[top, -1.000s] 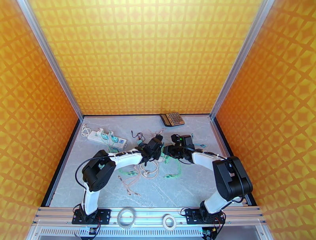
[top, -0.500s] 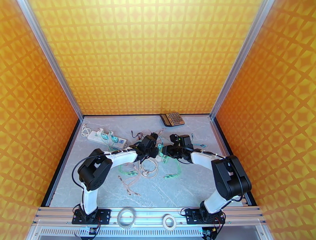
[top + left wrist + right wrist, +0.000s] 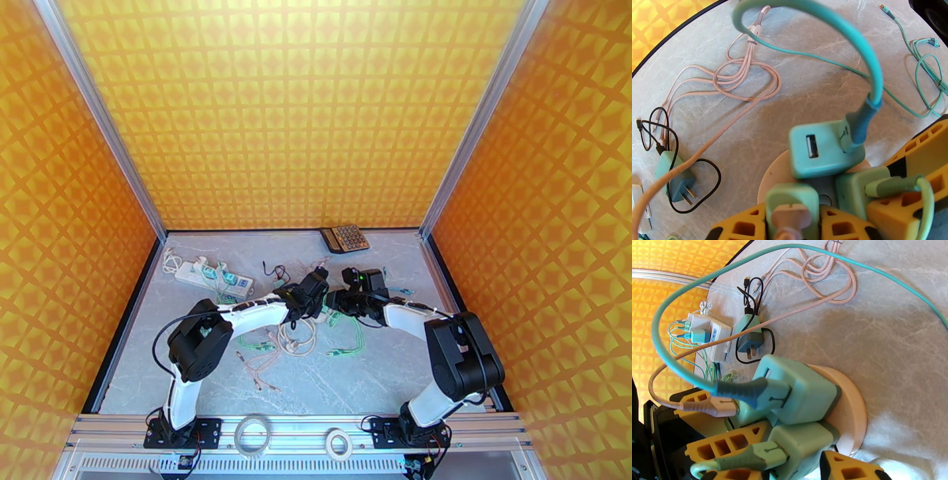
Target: Pull the plug off the socket
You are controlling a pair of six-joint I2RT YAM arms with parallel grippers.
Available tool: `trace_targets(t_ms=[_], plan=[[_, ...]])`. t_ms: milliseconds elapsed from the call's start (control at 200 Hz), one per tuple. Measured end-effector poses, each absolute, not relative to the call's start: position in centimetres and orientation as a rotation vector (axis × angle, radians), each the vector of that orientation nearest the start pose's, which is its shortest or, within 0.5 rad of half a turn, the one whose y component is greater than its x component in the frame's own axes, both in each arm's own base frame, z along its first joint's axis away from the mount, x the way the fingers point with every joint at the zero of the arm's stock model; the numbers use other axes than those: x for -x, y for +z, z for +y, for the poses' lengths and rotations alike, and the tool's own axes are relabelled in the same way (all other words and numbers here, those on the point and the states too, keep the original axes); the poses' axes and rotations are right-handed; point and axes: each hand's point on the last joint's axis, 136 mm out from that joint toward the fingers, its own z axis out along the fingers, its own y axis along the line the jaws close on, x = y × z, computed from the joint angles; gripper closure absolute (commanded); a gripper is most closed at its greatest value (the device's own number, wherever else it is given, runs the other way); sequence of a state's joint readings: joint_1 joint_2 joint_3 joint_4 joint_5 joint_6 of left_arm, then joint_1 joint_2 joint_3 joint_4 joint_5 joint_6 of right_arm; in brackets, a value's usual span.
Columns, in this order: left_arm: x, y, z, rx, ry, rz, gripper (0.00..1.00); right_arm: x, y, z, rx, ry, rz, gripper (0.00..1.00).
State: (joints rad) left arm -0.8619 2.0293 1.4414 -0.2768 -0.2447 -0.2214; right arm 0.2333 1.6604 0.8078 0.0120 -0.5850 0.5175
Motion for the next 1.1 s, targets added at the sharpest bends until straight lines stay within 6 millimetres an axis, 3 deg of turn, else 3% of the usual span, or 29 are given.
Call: trace_targets(t_ms=[150,390,560,745,920,1100], plan=[[-37.8,8.0,-37.2,-0.624,-0.249,2.347,1.00,-36.3,6.9,18.4,-0.067,1.040,2.487,0.62],[-38.0,7.8,-36.0,-0.513,-0.473,2.400,1.00,-36.3,7.0,18.7,-0.053,1.035,2.483,0.62],[-37.9,7.8,-35.8,-0.505,-0.503,2.410,1.00,-36.2,7.0,19.0,-0.045,1.037,2.482,0.62],[-37.7,7.8,-35.9,-0.528,-0.473,2.413,1.00,-36.2,7.0,19.0,-0.044,1.038,2.482,0.62],[-37.0,9.6,-37.3,-0.642,-0.332,2.363,1.00,-36.3,7.0,18.9,-0.047,1.036,2.483,0.62],[-37.0,9.9,-37.1,-0.677,-0.195,2.336,1.00,-36.2,6.9,18.7,-0.050,1.033,2.488,0.62]])
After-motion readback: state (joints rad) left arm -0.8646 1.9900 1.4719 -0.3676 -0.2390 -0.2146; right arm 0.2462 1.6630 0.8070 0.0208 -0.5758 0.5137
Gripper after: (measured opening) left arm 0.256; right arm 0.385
